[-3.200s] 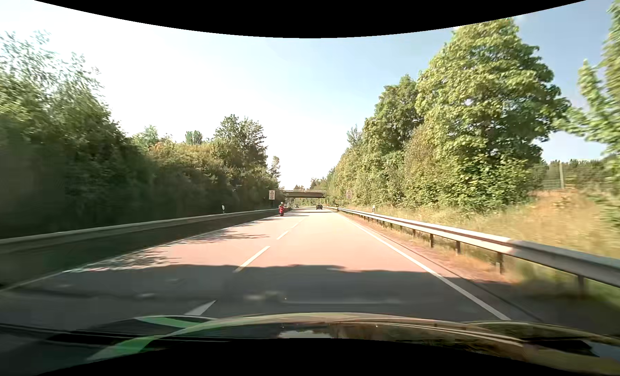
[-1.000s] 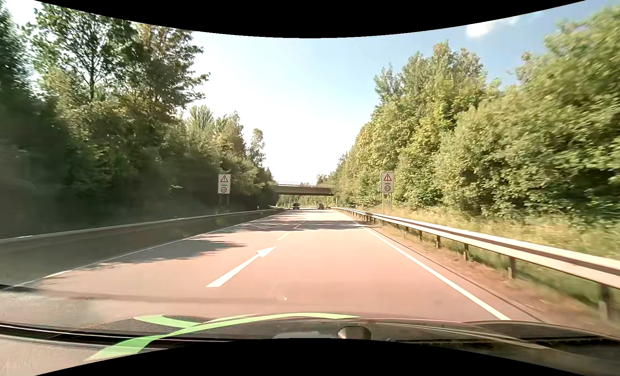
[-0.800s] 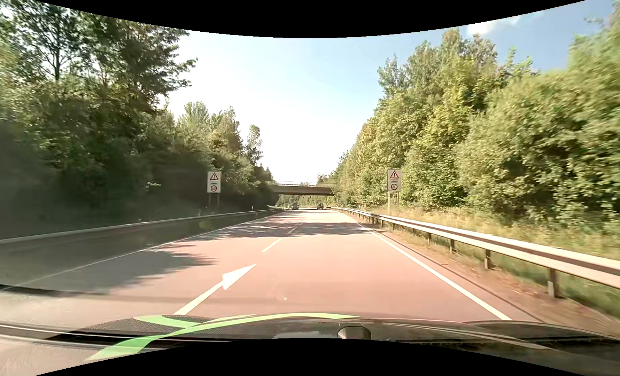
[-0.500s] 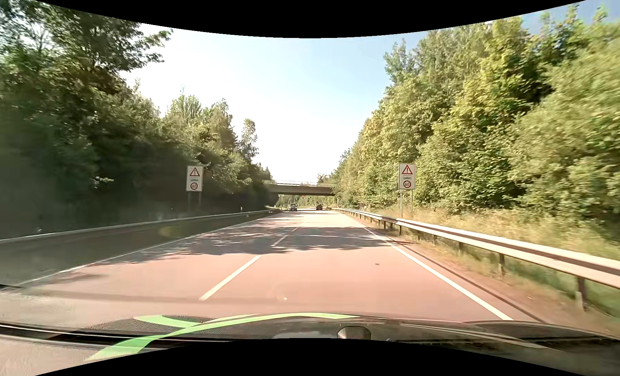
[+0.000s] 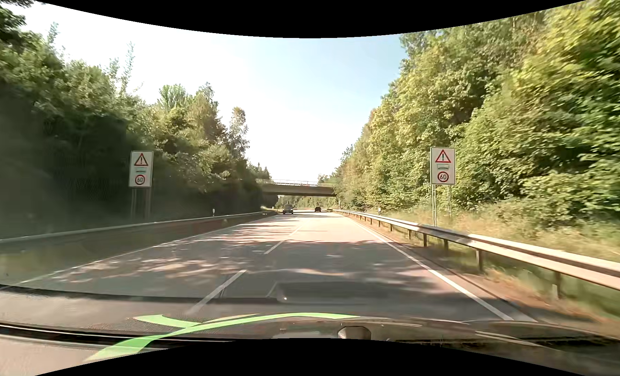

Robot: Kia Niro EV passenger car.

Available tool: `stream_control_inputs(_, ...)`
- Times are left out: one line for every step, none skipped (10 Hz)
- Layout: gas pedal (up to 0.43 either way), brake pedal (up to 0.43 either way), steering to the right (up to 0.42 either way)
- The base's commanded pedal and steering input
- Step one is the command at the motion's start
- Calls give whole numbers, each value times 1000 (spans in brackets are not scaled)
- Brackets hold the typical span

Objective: Follow the waypoints while adhering to traffic rules and regulations

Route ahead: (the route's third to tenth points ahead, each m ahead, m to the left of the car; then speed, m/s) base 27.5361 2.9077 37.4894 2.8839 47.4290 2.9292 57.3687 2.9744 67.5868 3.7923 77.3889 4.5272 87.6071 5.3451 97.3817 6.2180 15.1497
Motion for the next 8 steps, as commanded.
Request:
stream_control_inputs(268,0,-1)
stream_control_inputs(268,0,-1)
stream_control_inputs(280,0,0)
stream_control_inputs(280,0,0)
stream_control_inputs(287,0,-1)
stream_control_inputs(287,0,0)
stream_control_inputs(287,0,0)
stream_control_inputs(287,0,-1)
